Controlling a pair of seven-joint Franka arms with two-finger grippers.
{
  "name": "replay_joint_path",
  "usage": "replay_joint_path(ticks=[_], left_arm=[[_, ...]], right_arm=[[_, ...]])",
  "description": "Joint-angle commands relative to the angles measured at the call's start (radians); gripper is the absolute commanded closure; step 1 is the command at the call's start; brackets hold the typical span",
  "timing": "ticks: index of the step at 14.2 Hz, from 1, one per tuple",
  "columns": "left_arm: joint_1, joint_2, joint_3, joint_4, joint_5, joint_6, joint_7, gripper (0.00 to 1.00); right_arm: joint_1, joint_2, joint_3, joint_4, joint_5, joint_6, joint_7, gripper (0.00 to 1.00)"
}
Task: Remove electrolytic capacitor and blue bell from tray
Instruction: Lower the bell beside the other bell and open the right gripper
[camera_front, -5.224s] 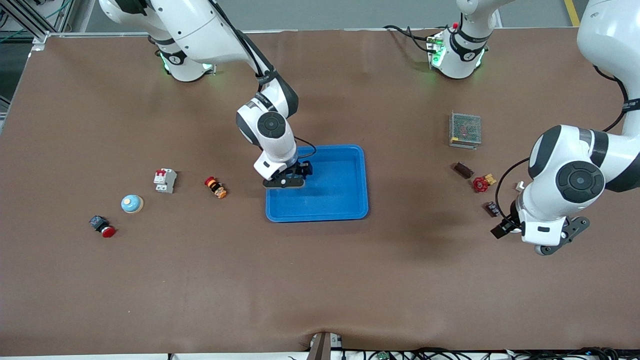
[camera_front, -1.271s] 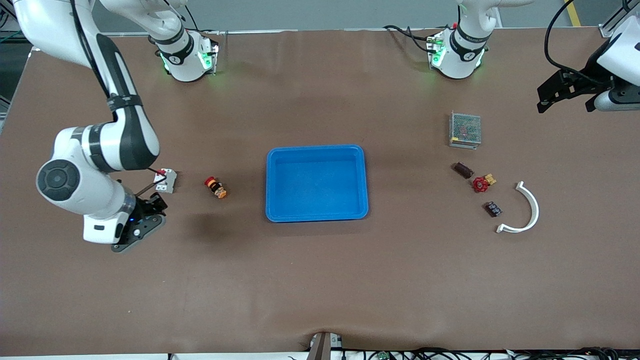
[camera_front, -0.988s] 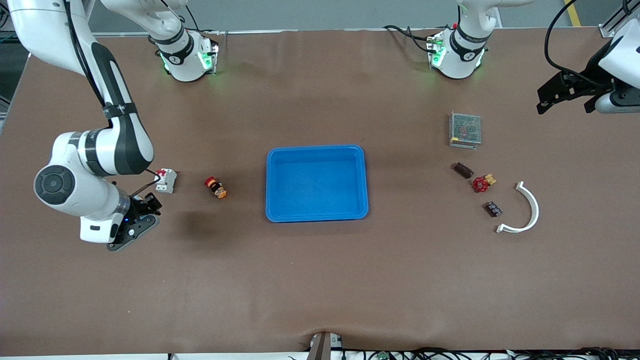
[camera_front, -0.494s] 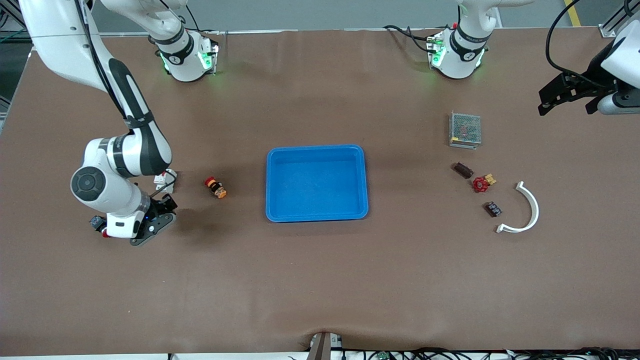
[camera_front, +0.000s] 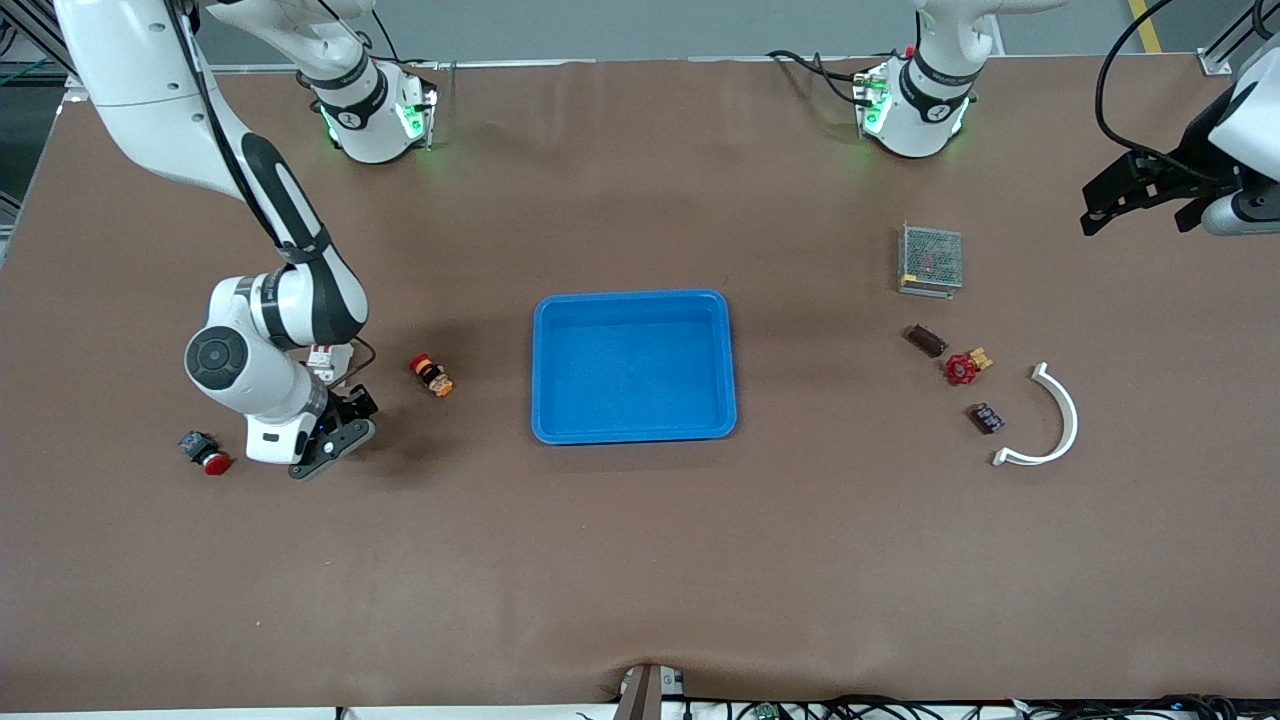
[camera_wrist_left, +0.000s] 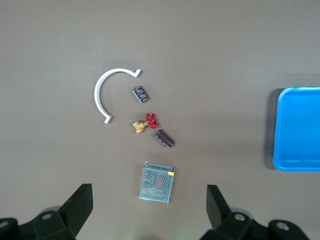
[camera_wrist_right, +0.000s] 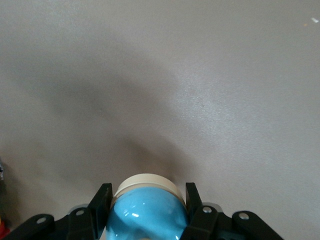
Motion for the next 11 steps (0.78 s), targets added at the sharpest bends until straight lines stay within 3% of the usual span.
replay_joint_path(ticks=[1,11], left_arm=[[0.017,0.001,0.002,0.007,-0.022,0.006,0.004,0.00],[0.029,0.001,0.002,0.017,-0.019,0.004,0.023,0.00]], right_arm=[[0.004,-0.005,0.010,-0.020,0.043,0.019,0.012,0.53],[0.027,0.036,0.010,-0.027,0.072,0.071,0.012,0.52]])
